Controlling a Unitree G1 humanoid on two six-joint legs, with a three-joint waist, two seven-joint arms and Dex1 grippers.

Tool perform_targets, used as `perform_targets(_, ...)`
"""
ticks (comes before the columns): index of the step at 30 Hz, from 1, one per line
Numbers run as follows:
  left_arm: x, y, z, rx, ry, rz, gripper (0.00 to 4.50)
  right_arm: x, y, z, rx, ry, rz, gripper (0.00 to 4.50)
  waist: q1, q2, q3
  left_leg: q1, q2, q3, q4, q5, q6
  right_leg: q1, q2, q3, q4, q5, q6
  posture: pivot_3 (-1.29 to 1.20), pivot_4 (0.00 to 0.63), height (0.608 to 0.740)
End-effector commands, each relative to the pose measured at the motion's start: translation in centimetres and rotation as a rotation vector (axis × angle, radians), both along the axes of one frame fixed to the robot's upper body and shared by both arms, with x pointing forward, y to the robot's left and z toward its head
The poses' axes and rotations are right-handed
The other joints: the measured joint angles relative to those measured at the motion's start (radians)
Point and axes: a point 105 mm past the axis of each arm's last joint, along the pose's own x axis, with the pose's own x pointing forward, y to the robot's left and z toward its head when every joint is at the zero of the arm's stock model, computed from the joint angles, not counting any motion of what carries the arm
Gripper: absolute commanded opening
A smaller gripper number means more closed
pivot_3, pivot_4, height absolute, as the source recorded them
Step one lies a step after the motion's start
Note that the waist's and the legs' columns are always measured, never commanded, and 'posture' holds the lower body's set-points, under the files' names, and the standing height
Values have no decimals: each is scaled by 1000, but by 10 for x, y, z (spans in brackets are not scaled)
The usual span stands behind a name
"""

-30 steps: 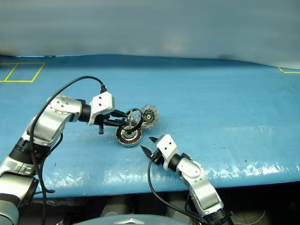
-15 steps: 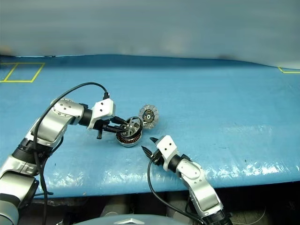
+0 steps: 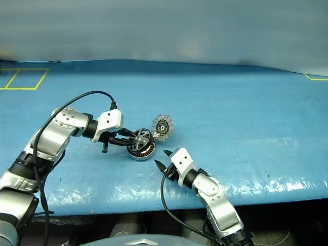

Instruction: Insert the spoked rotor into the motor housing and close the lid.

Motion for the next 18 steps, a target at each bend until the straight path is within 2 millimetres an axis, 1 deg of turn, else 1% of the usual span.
perform_targets(1, 1, 6, 3, 28, -18, 10, 982, 2, 3, 9, 20, -31, 1, 2390, 1, 0, 0, 0, 0, 0, 0, 0, 0, 0, 0, 0, 0, 0, 0, 0, 150, 740)
perform_targets(10, 2, 5, -1, 49, -18, 2, 982, 3, 3, 9, 20, -33, -2, 2390, -1, 0, 0, 0, 1, 0, 1, 0, 0, 0, 1, 0, 1, 0, 0, 0, 150, 740)
perform_targets(18, 3, -2, -4, 82, -13, -39, 982, 4, 2, 9, 17, -36, -10, 2390, -1, 0, 0, 0, 1, 0, 2, 0, 0, 0, 2, 0, 1, 0, -1, 0, 150, 740)
